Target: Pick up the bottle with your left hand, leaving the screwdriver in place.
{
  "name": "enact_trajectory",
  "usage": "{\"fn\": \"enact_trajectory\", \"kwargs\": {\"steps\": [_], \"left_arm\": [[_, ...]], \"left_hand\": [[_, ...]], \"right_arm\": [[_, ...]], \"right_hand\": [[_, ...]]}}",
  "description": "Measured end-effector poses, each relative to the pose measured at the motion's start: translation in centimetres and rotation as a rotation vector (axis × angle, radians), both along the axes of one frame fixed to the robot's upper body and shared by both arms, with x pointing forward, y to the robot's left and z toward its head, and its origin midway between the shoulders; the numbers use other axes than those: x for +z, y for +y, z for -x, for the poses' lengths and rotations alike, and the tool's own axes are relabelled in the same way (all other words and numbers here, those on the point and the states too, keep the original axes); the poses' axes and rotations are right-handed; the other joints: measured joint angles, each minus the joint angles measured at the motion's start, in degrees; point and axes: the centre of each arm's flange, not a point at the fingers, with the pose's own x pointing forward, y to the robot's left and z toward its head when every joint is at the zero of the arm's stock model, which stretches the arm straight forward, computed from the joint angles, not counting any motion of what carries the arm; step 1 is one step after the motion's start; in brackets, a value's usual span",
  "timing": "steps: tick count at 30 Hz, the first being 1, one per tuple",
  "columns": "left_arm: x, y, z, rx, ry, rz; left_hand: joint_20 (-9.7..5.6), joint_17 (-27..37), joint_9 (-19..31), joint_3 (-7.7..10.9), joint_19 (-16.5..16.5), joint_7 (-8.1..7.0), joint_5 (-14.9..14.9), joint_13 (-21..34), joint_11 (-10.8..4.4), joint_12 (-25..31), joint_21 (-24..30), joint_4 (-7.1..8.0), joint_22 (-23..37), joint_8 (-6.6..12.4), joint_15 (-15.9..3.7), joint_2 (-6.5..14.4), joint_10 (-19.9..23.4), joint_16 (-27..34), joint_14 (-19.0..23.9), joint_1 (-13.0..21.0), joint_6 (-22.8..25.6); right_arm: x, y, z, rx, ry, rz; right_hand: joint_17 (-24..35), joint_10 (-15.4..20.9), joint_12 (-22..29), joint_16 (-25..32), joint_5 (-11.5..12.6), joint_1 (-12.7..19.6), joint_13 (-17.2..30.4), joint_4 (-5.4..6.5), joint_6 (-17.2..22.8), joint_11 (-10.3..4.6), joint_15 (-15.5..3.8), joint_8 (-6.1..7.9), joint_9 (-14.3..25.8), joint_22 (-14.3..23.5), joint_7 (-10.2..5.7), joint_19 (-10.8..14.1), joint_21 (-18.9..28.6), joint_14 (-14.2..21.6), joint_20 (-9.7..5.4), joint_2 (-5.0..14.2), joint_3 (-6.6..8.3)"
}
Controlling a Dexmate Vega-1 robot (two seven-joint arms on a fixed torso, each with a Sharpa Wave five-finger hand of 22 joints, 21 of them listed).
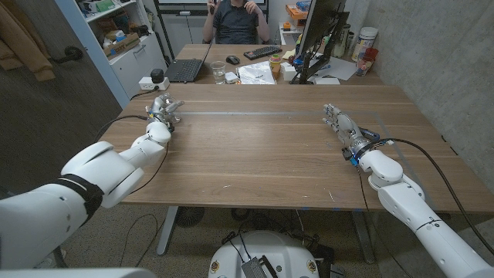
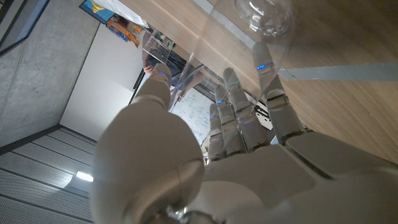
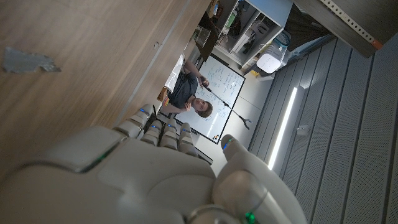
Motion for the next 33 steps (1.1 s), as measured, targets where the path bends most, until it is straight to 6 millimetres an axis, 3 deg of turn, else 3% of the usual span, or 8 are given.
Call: {"fn": "enact_trajectory", "kwargs": {"steps": [3, 4, 5, 11, 13, 21, 33], "left_arm": [[0.1, -0.1, 0.1, 0.014, -0.008, -0.009], [0.1, -0.2, 0.0, 0.012, -0.007, -0.013], [0.2, -0.1, 0.1, 0.024, -0.015, -0.016], [1.2, -0.5, 0.8, 0.048, -0.094, -0.051], [1.3, -0.6, 0.9, 0.048, -0.105, -0.056], [1.9, -1.2, 2.0, 0.035, -0.192, -0.085], [3.0, -1.9, 3.7, 0.02, -0.262, -0.118]], "left_hand": [[-0.61, 0.05, 0.04, 0.0, 1.45, -0.04, -0.43, 0.41, 0.54, 1.1, 2.38, 0.0, 0.36, 0.62, 1.53, -0.01, 3.29, 0.85, 3.26, -0.01, 4.77], [-1.28, 0.11, 0.04, 0.0, 2.3, 0.04, -0.43, 0.51, 0.59, 1.31, 2.96, 0.0, 0.37, 0.82, 2.11, -0.01, 3.92, 1.14, 3.85, -0.01, 5.83], [-3.11, 0.19, 0.15, 0.0, 4.13, -0.07, -0.43, 0.76, 0.87, 1.51, 3.3, 0.0, 0.37, 0.99, 2.08, -0.01, 4.2, 1.29, 4.97, -0.02, 7.0], [-3.57, 2.08, 0.81, -0.27, 4.79, 0.09, -0.84, 2.4, 0.94, 2.6, 5.15, 0.26, 0.38, 2.92, 3.07, -0.01, 4.92, 2.94, 6.51, -0.04, 9.93], [-5.36, 2.86, 1.26, -0.62, 6.52, 0.13, -0.85, 3.08, 0.69, 3.17, 5.47, 0.61, 0.29, 3.79, 2.4, -0.09, 5.82, 3.44, 7.56, -0.12, 11.51], [-9.7, 5.35, 3.14, -0.9, 8.96, -0.69, -0.84, 6.13, 0.15, 4.84, 6.98, 0.89, -0.02, 6.77, 2.32, -0.09, 7.16, 5.06, 9.14, -0.13, 14.56], [-9.79, 6.89, 5.11, -0.91, 8.87, -0.71, -0.22, 9.47, -0.07, 6.49, 8.62, 0.89, 0.0, 8.62, 2.65, -0.12, 7.34, 5.53, 9.48, -0.11, 14.54]], "right_arm": [[0.1, 0.0, 0.0, 0.0, -0.003, 0.001], [0.1, 0.0, 0.0, 0.0, -0.004, 0.003], [0.1, 0.0, 0.0, 0.0, -0.004, 0.003], [0.1, 0.1, 0.0, 0.0, -0.007, 0.006], [0.1, 0.1, 0.0, 0.0, -0.007, 0.007], [0.1, 0.2, 0.0, 0.002, -0.011, 0.01], [0.0, 0.4, 0.3, 0.007, -0.018, 0.015]], "right_hand": [[0.0, 0.0, 0.0, 0.0, 0.0, 0.0, 0.0, 0.0, 0.0, 0.0, 0.0, 0.0, 0.0, 0.0, 0.0, 0.0, 0.0, 0.0, 0.0, 0.0, 0.0], [0.0, 0.0, 0.0, 0.0, 0.0, 0.0, 0.0, 0.0, 0.14, 0.0, 0.0, 0.0, 0.0, 0.0, 0.13, 0.0, 0.0, 0.0, 0.0, 0.0, 0.0], [0.0, 0.0, 0.0, 0.0, 0.0, 0.0, 0.0, 0.0, 0.29, 0.0, 0.0, 0.0, 0.0, 0.0, 0.29, 0.0, 0.0, 0.0, 0.0, 0.0, 0.0], [0.0, 0.0, 0.0, 0.0, 0.0, 0.0, -0.01, 0.0, 0.31, 0.0, 0.0, 0.0, 0.0, 0.0, 0.31, 0.0, 0.0, 0.0, 0.0, 0.0, 0.0], [0.0, 0.0, 0.0, 0.0, 0.0, 0.0, -0.01, 0.0, 0.31, 0.0, 0.0, 0.0, 0.0, 0.0, 0.31, 0.0, 0.0, 0.0, 0.0, 0.0, 0.0], [0.0, 0.0, 0.0, 0.0, 0.0, 0.0, -0.01, 0.25, 0.3, 0.0, 0.0, 0.0, 0.0, 0.0, 0.31, -0.15, 0.0, 0.0, -0.15, 0.0, -0.25], [0.0, 0.0, 0.0, 0.0, 0.0, 0.0, -0.02, 0.25, 0.3, 0.0, 0.0, 0.0, 0.0, 0.0, 0.31, -0.43, 0.0, 0.0, 0.0, 0.0, -0.25]]}}
